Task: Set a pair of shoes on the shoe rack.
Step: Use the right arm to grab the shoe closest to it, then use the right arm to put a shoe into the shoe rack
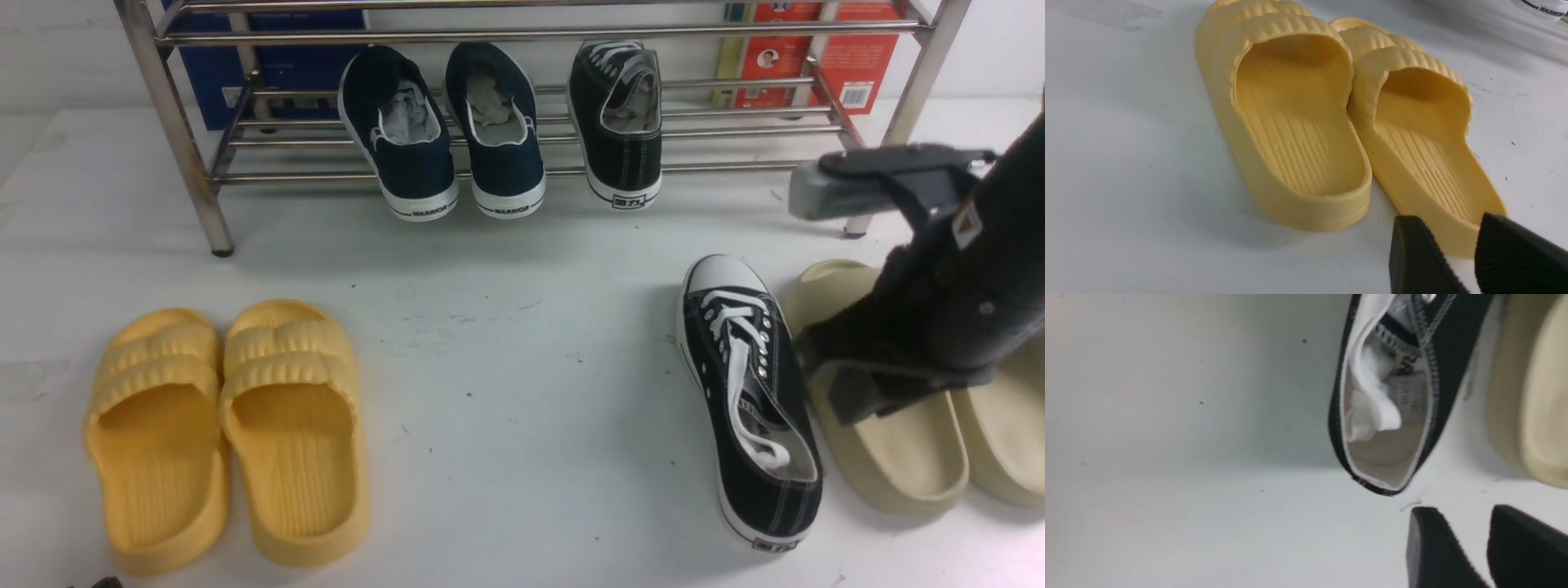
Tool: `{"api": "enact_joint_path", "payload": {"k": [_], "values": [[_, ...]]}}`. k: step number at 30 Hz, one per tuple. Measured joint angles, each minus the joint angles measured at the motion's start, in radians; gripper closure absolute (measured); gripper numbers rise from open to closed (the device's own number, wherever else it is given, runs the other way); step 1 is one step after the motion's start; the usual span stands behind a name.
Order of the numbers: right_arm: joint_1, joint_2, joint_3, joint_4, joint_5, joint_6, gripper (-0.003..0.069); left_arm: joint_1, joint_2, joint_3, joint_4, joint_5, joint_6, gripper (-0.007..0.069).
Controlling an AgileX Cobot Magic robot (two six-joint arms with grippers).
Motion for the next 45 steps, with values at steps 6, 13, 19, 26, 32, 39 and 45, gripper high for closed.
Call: {"api": "enact_joint_path", "payload": {"k": [6, 13, 19, 26, 32, 39, 45], "values": [[0.045, 0.049, 0.077, 0.039, -0.135, -0.013, 0.0243, 0.000, 0.000, 0.000, 0.000, 0.000, 0.000, 0.0387], [0.090, 0.153, 0.079, -0.007, -0.252, 0.003, 0.0266, 0.000, 0.000, 0.000, 0.000, 0.000, 0.000, 0.0386], [0.094, 0.230, 0.079, -0.009, -0.246, 0.008, 0.0337, 0.000, 0.000, 0.000, 0.000, 0.000, 0.000, 0.0386], [0.098, 0.272, 0.075, -0.026, -0.254, -0.005, 0.0485, 0.000, 0.000, 0.000, 0.000, 0.000, 0.000, 0.0386], [0.099, 0.272, 0.074, -0.010, -0.254, -0.011, 0.0617, 0.000, 0.000, 0.000, 0.000, 0.000, 0.000, 0.0386], [0.099, 0.199, 0.052, 0.001, -0.123, -0.013, 0.0632, 0.000, 0.000, 0.000, 0.000, 0.000, 0.000, 0.0386], [0.100, 0.110, -0.057, -0.019, -0.057, -0.005, 0.0631, 0.000, 0.000, 0.000, 0.000, 0.000, 0.000, 0.0386]]}}
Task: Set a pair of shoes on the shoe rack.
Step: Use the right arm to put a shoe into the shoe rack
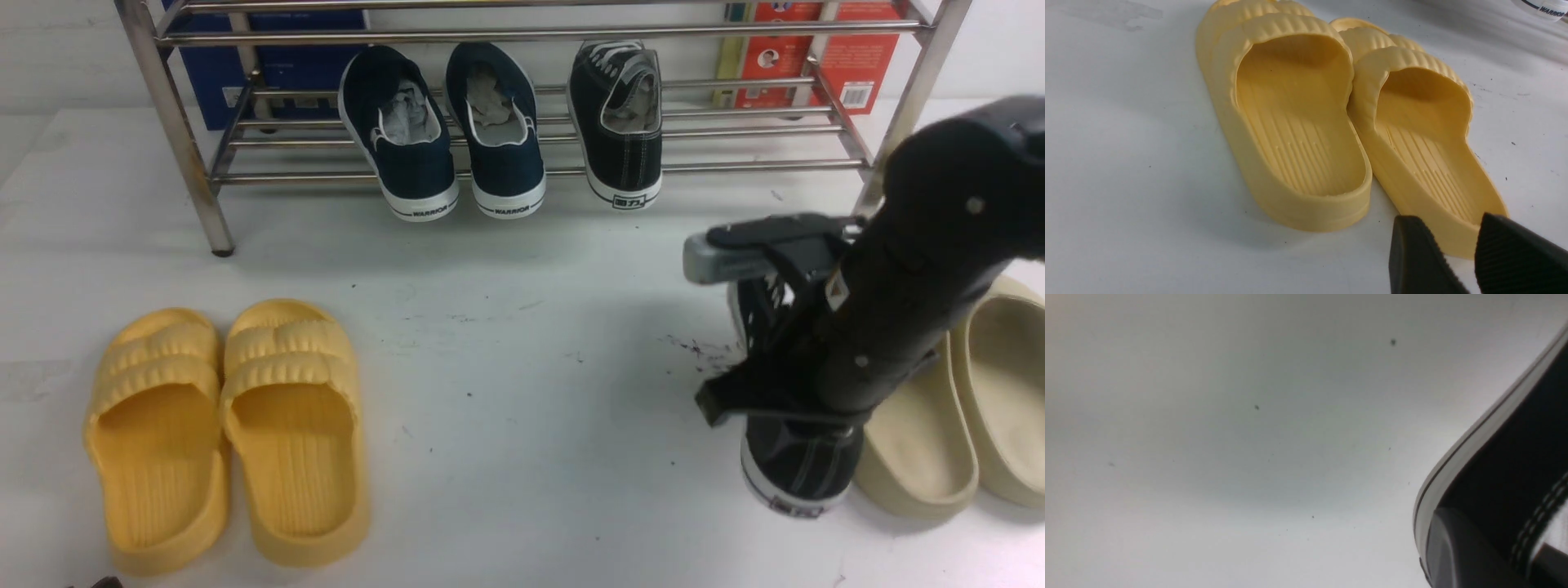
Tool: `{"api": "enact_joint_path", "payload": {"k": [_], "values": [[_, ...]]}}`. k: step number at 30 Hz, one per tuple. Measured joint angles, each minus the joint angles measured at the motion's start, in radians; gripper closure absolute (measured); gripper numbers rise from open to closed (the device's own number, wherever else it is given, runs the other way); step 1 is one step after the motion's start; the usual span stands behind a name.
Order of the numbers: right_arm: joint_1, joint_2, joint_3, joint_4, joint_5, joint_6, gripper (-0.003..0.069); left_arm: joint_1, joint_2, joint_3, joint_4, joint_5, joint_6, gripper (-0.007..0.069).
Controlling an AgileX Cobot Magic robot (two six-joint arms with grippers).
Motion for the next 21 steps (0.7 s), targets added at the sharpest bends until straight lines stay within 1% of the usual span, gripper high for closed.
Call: {"api": "enact_joint_path", "payload": {"k": [3, 6, 10, 14, 16, 18, 19, 21], "values": [[0.000, 0.005, -0.072, -0.060, 0.020, 0.000, 0.0630, 0.000, 0.000, 0.000, 0.000, 0.000, 0.000, 0.0386], [-0.003, 0.017, -0.104, -0.091, 0.021, -0.012, 0.0630, 0.000, 0.000, 0.000, 0.000, 0.001, 0.000, 0.0386], [-0.052, 0.075, -0.186, -0.139, 0.021, -0.086, 0.0629, 0.000, 0.000, 0.000, 0.000, 0.001, 0.000, 0.0386], [-0.106, 0.142, -0.259, -0.139, 0.021, -0.146, 0.0629, 0.000, 0.000, 0.000, 0.000, 0.001, 0.000, 0.0386], [-0.136, 0.197, -0.311, -0.139, 0.023, -0.199, 0.0629, 0.000, 0.000, 0.000, 0.000, 0.001, 0.000, 0.0386], [-0.152, 0.230, -0.347, -0.129, 0.027, -0.228, 0.0629, 0.000, 0.000, 0.000, 0.000, 0.001, 0.000, 0.0386], [-0.173, 0.279, -0.402, -0.115, 0.030, -0.263, 0.0629, 0.000, 0.000, 0.000, 0.000, 0.001, 0.000, 0.0386], [-0.192, 0.318, -0.457, -0.099, 0.030, -0.287, 0.0628, 0.000, 0.000, 0.000, 0.000, 0.001, 0.000, 0.0386]]}}
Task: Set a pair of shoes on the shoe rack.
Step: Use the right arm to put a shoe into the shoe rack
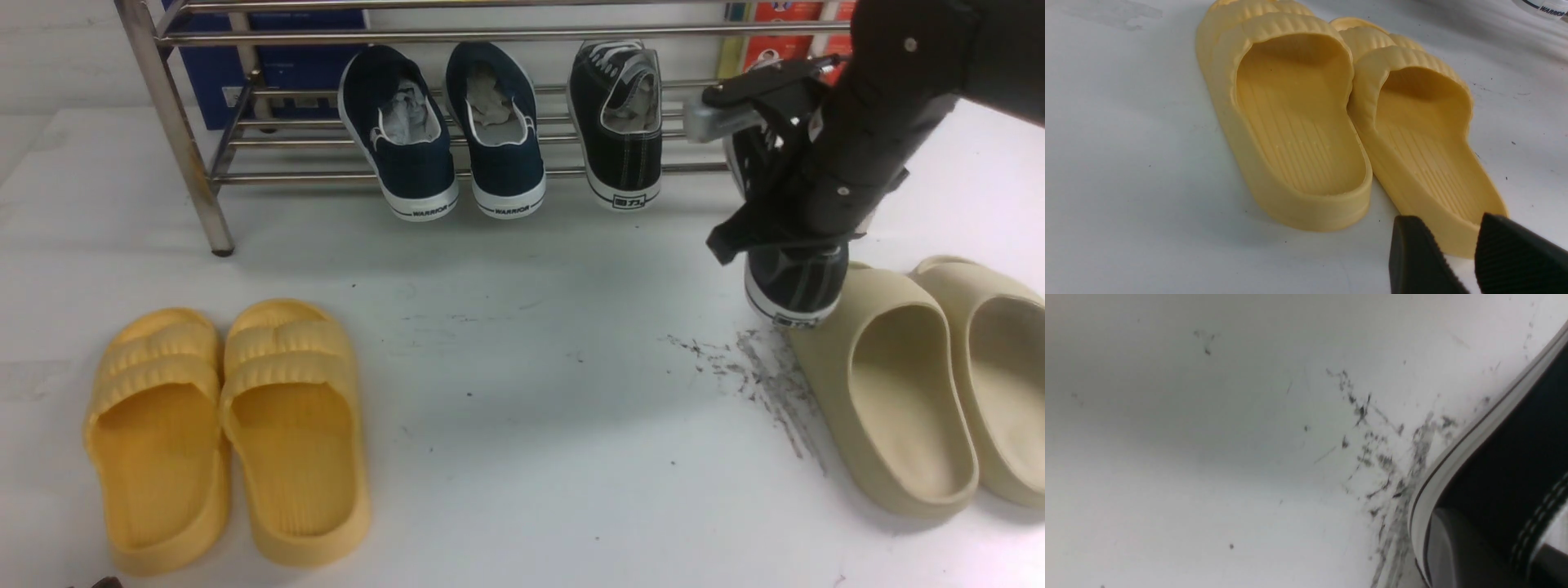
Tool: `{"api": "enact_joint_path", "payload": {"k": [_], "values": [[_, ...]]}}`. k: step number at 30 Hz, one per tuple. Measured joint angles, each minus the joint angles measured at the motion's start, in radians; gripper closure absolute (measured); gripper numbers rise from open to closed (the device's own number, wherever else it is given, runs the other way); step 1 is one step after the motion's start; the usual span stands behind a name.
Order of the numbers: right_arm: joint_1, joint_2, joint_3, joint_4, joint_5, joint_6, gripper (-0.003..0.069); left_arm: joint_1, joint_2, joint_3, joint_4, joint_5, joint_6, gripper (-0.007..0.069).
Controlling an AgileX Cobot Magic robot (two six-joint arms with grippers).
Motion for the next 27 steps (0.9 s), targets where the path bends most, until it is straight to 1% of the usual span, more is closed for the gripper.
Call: {"api": "enact_joint_path", "payload": {"k": [3, 7, 10, 13, 18, 23, 27], "values": [[-0.018, 0.049, -0.056, 0.022, 0.000, -0.022, 0.0627, 0.000, 0.000, 0.000, 0.000, 0.000, 0.000, 0.0386], [-0.050, 0.161, -0.208, 0.067, 0.012, -0.071, 0.0627, 0.000, 0.000, 0.000, 0.000, 0.000, 0.000, 0.0386], [-0.057, 0.210, -0.281, 0.073, 0.022, -0.084, 0.0627, 0.000, 0.000, 0.000, 0.000, 0.000, 0.000, 0.0386], [-0.068, 0.291, -0.416, 0.080, 0.056, -0.104, 0.0627, 0.000, 0.000, 0.000, 0.000, 0.000, 0.000, 0.0386], [-0.081, 0.393, -0.572, 0.083, 0.097, -0.114, 0.0627, 0.000, 0.000, 0.000, 0.000, 0.000, 0.000, 0.0386], [-0.095, 0.455, -0.679, 0.085, 0.099, -0.122, 0.0627, 0.000, 0.000, 0.000, 0.000, 0.000, 0.000, 0.0386], [-0.098, 0.477, -0.718, 0.086, 0.099, -0.143, 0.0627, 0.000, 0.000, 0.000, 0.000, 0.000, 0.000, 0.0386]]}}
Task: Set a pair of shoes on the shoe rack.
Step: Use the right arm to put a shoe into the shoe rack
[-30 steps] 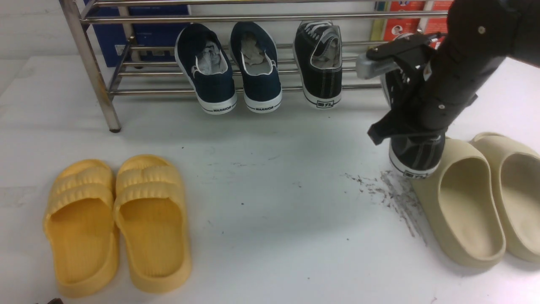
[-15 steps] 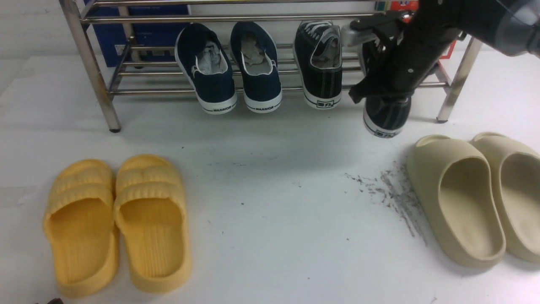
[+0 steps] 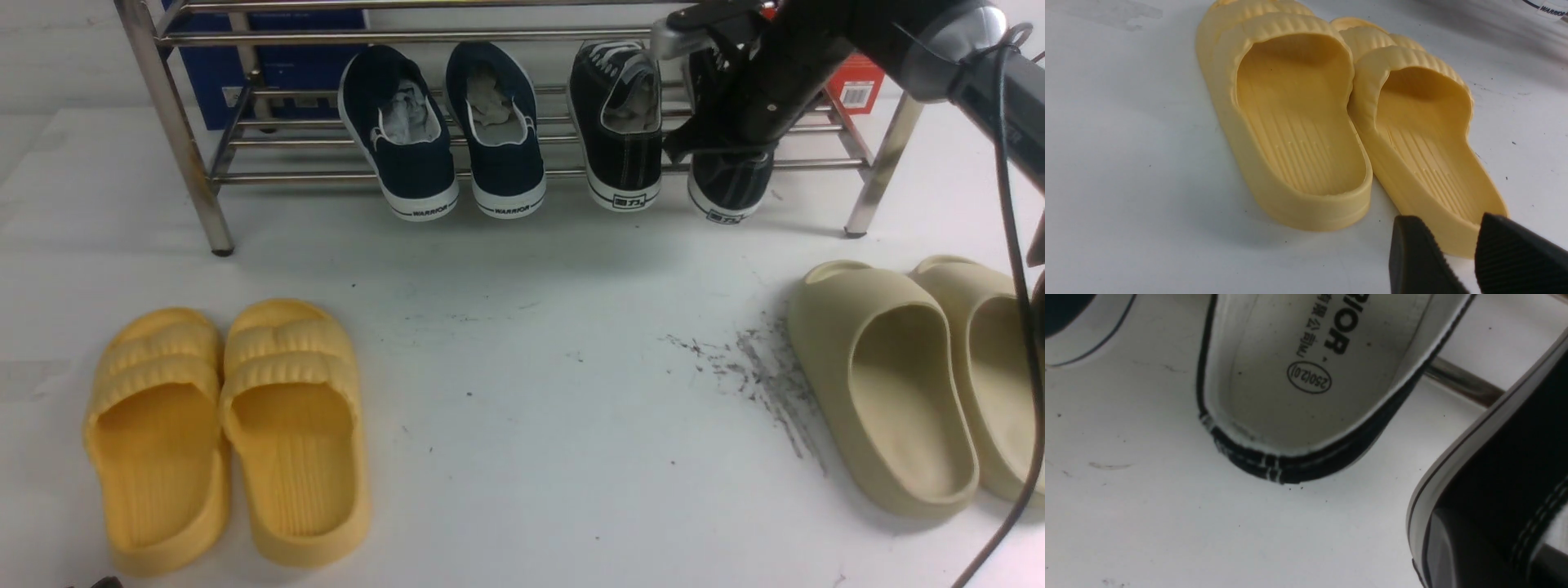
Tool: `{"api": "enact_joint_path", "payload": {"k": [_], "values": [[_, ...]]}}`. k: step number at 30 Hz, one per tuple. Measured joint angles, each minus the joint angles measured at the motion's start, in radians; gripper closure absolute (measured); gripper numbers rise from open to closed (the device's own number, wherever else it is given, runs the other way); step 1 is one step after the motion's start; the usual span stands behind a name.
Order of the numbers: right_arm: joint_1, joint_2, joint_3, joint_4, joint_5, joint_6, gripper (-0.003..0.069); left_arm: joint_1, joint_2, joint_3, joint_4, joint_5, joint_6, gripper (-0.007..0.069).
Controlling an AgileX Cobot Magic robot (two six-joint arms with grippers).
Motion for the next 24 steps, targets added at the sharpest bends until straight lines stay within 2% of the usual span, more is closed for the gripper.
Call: {"api": "enact_joint_path", "payload": {"k": [13, 24], "values": [[0.000, 0.008, -0.002, -0.001, -0.036, -0.155, 0.0624, 0.000, 0.000, 0.000, 0.000, 0.000, 0.000, 0.0386], [0.000, 0.026, -0.002, -0.004, -0.071, -0.143, 0.0620, 0.000, 0.000, 0.000, 0.000, 0.000, 0.000, 0.0386]]}}
